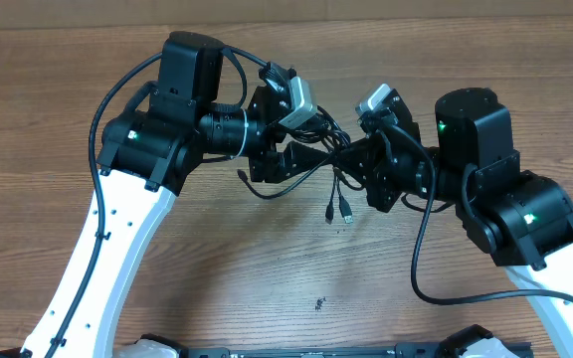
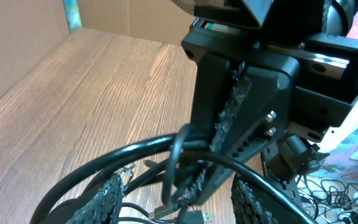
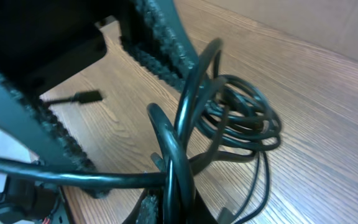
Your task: Untangle cables
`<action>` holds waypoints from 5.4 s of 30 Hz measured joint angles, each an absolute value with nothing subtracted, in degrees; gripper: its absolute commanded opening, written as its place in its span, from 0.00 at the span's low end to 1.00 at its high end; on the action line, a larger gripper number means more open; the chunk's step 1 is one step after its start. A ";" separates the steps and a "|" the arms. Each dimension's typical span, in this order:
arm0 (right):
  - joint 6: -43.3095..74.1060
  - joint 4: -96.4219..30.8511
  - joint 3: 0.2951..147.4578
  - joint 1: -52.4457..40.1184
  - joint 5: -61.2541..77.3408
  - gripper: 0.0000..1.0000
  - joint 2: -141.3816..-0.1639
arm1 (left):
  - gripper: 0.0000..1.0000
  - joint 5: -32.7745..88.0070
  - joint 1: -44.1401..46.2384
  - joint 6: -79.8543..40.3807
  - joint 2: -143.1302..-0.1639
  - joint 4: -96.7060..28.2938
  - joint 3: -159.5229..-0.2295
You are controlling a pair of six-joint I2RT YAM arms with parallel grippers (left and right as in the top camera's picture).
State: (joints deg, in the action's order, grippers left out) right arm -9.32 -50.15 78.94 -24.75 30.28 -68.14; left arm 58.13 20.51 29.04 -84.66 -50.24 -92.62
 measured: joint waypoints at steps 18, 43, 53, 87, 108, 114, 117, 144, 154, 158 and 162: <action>-11.22 -50.17 78.94 -24.69 33.56 0.04 -68.14 | 0.04 60.05 20.51 28.88 -84.66 -49.69 -92.62; -10.50 -57.43 79.79 -25.17 28.23 0.49 -67.99 | 0.04 62.39 13.52 23.59 -84.66 -45.52 -92.09; -10.57 -51.70 79.77 -25.15 30.15 0.69 -67.99 | 0.04 59.02 13.52 23.46 -84.66 -49.98 -92.09; -10.28 -47.29 79.94 -25.17 29.34 0.04 -67.99 | 0.04 67.48 15.73 27.33 -84.66 -47.11 -92.03; -11.77 -58.06 79.70 -25.12 27.88 0.04 -69.82 | 0.04 69.12 14.13 21.69 -84.42 -37.63 -91.66; -11.90 -56.58 79.70 -25.12 27.79 0.04 -69.82 | 0.04 69.04 14.11 20.86 -84.42 -39.11 -91.66; -11.90 -56.53 79.70 -25.12 27.66 0.04 -69.82 | 0.04 68.75 14.11 20.67 -84.42 -40.10 -91.66; -10.94 -45.01 79.70 -25.12 32.71 0.04 -69.82 | 0.10 57.19 14.15 22.87 -84.42 -58.37 -91.77; -17.08 -50.61 79.70 -25.12 38.26 0.04 -69.82 | 0.28 53.28 14.15 23.03 -84.42 -57.84 -91.77; -24.49 -52.01 79.70 -25.12 40.91 0.04 -69.82 | 0.41 52.82 14.15 23.46 -84.42 -58.13 -91.77; -32.80 -52.01 79.70 -25.12 42.04 0.04 -69.82 | 0.50 53.78 14.15 23.99 -84.42 -59.66 -91.77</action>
State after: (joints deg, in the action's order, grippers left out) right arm -32.80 -52.01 79.70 -25.12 42.04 -69.82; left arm 53.78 14.15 23.99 -84.42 -59.66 -91.77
